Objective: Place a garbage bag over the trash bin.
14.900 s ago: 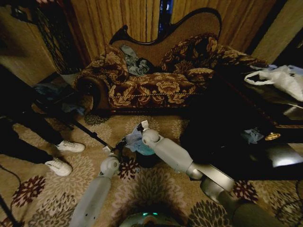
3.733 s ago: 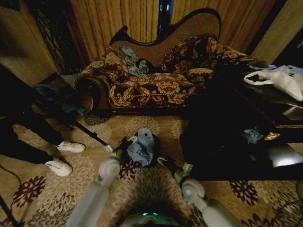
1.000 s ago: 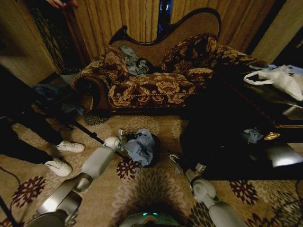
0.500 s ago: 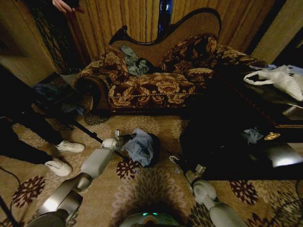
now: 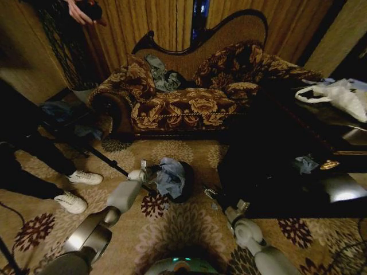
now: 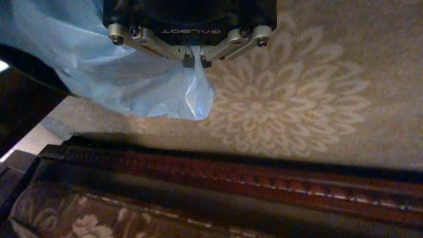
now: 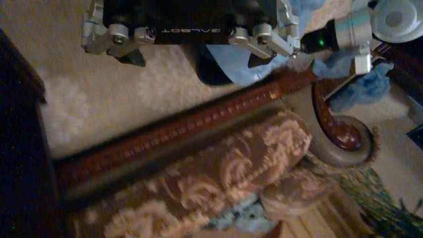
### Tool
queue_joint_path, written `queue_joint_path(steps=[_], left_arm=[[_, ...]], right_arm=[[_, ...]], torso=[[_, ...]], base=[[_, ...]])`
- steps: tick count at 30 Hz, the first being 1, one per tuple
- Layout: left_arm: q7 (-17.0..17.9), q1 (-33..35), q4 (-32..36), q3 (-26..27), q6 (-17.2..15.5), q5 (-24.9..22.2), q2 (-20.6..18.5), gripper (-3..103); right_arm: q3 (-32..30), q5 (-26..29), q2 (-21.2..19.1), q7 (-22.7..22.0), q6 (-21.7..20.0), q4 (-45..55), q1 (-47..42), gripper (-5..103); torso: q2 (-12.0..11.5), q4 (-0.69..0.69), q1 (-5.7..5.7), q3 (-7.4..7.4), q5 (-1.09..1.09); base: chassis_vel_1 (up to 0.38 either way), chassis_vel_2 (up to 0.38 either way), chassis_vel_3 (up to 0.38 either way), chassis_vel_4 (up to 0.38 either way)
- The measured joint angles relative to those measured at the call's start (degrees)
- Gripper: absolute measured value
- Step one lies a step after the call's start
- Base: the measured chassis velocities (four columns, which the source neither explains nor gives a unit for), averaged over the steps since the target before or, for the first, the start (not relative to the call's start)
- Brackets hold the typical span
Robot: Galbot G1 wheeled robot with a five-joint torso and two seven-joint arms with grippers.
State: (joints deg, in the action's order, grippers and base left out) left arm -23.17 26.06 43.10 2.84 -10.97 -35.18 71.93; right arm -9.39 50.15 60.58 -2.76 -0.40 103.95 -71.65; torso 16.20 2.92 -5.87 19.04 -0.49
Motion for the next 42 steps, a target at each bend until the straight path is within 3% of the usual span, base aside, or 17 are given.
queue_joint_path(steps=[8, 11, 17, 25, 42], left_arm=[[0.4, 1.6, 2.5, 0.4, -0.7, 0.2, -0.3, 0], [0.7, 2.4, 3.1, 0.9, -0.8, 0.4, -0.2, 0], [1.1, 3.3, 3.5, 1.4, -0.5, 0.6, 0.0, 0], [1.3, 4.8, 5.1, 2.0, -0.4, 0.5, -0.5, 0], [1.8, 7.8, 7.9, 3.5, 0.0, -0.8, -1.8, 0]], right_arm=[[5.2, -6.2, 1.9, -7.3, 0.6, 4.1, 2.3, 100], [11.7, -8.6, 3.6, -15.0, -0.6, 4.5, 5.0, 100], [19.2, -9.6, 7.2, -23.1, -1.2, 0.0, 10.8, 100], [25.3, -9.9, 11.3, -26.7, -3.6, -5.4, 16.6, 100], [30.2, -10.3, 15.7, -27.8, -5.0, -16.0, 26.4, 100]], torso=[[0.0, -0.02, 0.0, 0.0, 0.0], [0.0, -0.01, 0.0, 0.0, 0.0], [0.0, -0.01, 0.0, 0.0, -0.01], [0.0, -0.01, 0.0, 0.0, -0.01], [0.0, -0.01, 0.0, 0.0, -0.01]], base=[[0.0, 0.0, 0.0, 0.0], [0.0, 0.0, 0.0, 0.0], [0.0, 0.0, 0.0, 0.0], [0.0, 0.0, 0.0, 0.0], [0.0, 0.0, 0.0, 0.0]])
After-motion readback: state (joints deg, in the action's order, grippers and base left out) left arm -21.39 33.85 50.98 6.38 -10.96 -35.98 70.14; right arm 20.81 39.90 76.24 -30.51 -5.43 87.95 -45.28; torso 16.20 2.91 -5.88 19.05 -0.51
